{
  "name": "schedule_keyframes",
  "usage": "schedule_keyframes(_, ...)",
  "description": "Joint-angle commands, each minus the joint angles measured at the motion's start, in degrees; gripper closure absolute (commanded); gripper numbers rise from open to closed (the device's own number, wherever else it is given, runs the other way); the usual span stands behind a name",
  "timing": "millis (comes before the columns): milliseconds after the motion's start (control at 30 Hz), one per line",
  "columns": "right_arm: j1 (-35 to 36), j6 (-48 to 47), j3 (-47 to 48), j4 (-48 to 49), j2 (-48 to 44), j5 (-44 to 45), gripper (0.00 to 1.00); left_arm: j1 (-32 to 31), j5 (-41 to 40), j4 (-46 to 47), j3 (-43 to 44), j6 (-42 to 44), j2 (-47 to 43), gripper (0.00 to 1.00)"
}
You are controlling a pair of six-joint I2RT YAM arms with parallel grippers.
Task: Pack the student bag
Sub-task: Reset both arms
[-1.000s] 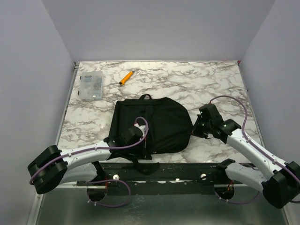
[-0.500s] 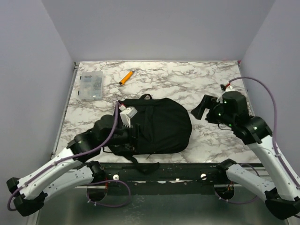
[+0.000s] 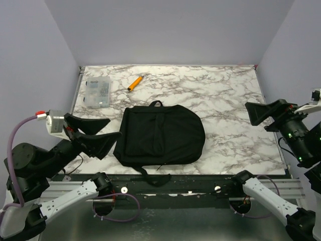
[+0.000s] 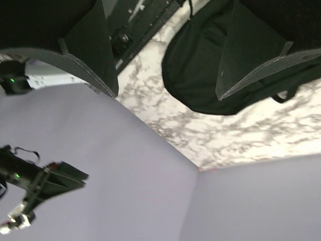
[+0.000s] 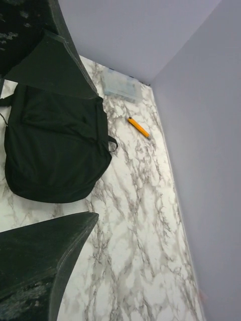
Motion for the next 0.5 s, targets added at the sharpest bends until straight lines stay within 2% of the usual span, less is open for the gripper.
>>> schedule_keyframes(0, -0.2, -2.9, 1.5, -2.9, -1.3, 3.9, 0.02, 0.3, -11.9, -2.9, 2.0, 7.3, -2.1, 0.19)
schedule_keyframes(267, -0.2, -4.1, 3.3, -0.3, -3.8, 4.7, 0.02, 0.3, -17.7, -2.2, 1.9, 9.1, -5.6, 0.19)
schedule_keyframes(467, -0.3, -3.0, 2.0, 1.9, -6.0, 2.6, 0.0, 0.3, -18.0, -2.2, 2.0, 8.8, -5.8, 0.19)
